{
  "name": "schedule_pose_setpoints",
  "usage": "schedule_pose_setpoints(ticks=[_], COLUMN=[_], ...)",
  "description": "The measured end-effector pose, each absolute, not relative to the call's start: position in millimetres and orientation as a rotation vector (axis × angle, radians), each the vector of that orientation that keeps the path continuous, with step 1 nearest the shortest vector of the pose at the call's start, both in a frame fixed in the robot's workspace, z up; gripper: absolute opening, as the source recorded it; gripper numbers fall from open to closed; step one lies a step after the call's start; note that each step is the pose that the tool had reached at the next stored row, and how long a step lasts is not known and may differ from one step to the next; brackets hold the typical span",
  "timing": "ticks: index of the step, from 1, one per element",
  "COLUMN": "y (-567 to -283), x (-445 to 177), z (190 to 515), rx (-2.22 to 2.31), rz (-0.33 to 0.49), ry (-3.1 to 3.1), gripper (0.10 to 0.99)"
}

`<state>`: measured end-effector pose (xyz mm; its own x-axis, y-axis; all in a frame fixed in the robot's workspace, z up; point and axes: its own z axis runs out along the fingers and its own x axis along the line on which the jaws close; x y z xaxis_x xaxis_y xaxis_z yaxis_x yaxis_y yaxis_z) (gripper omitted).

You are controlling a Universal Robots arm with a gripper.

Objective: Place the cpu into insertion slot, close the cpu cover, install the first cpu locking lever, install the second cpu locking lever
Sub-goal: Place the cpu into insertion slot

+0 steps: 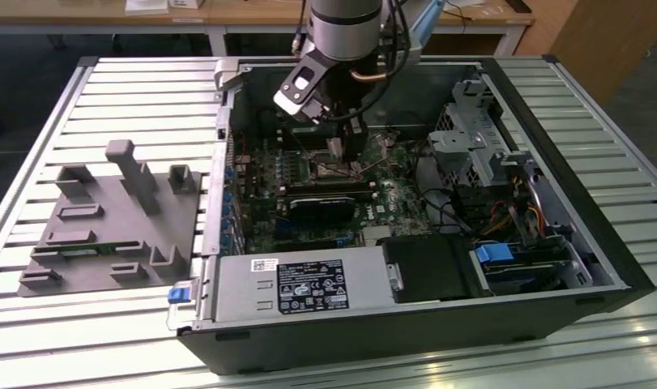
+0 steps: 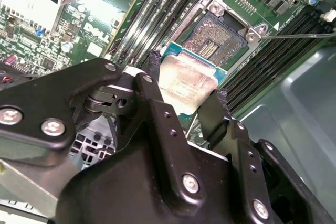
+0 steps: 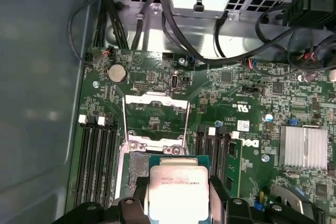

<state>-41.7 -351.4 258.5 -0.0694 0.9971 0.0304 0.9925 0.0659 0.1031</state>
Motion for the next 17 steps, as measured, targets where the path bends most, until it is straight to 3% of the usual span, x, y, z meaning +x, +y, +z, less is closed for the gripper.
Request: schedule_pose_setpoints(ticks=[17], y=[-340], x=[-45], z=[241], rx=[2.204], rz=[0.145], ry=[2.160], gripper=[0.537])
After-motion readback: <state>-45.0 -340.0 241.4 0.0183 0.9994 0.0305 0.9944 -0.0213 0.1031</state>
